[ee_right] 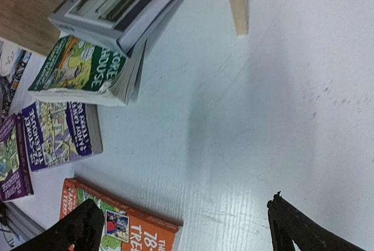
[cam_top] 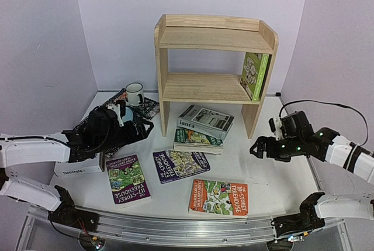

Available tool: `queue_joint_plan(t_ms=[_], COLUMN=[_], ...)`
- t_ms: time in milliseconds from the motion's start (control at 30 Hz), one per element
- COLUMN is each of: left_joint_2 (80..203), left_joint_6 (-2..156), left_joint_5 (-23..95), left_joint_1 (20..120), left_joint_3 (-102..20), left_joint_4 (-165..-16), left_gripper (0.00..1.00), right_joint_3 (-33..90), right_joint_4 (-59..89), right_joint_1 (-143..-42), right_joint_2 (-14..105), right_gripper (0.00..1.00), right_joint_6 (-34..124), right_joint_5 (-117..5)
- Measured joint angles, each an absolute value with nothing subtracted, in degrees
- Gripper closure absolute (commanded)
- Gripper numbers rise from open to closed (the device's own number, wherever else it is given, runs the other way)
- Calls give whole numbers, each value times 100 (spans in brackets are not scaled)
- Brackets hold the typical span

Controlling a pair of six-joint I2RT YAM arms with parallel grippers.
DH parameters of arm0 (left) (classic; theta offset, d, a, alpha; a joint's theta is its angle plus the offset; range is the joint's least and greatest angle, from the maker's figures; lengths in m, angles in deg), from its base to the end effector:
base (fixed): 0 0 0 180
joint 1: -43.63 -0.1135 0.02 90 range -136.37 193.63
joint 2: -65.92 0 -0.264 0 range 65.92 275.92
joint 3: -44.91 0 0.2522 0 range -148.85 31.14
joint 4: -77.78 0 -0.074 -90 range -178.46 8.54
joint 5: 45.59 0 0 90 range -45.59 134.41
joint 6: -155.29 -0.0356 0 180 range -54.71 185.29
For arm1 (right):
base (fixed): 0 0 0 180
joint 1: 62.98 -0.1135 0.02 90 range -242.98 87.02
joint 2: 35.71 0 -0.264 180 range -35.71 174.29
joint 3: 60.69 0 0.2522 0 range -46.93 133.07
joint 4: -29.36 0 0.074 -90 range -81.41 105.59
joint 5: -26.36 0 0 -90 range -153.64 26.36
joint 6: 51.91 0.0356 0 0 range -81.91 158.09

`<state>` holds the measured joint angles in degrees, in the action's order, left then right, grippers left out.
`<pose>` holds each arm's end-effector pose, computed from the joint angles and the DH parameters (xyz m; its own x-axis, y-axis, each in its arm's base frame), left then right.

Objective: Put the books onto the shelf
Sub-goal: Move the book to the center of the board.

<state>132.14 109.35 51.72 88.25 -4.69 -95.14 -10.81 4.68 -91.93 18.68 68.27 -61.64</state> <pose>0.1849 -0.1761 0.2390 -0.6324 -0.3450 -0.6936 0.2421 0.7625 -0.6000 0.1861 0.1044 0.2549 -0.6255 0.2281 -0.7461 -0.2267 0.8619 0.4536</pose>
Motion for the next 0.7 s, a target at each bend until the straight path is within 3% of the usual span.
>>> queue_joint_plan(t_ms=[267, 500, 700], left_joint_2=[14443, 14675, 14694], left_joint_6=[10915, 10582, 10414], left_joint_5=[5029, 4711, 4274], left_joint_1=[10246, 10380, 10536], left_joint_3=[-686, -917, -1000], left_joint_4=[-9592, -9602, -9607], left_gripper=[1, 3, 8], right_joint_3=[-1573, -1656, -1847], right_joint_4=[459, 91, -318], right_joint_1=[-9784, -10981, -11475], right_joint_2=[2386, 2407, 2268], right_gripper=[2, 11, 12], right_joint_6=[7292, 7996, 8621], right_joint_5=[-5425, -5616, -5731])
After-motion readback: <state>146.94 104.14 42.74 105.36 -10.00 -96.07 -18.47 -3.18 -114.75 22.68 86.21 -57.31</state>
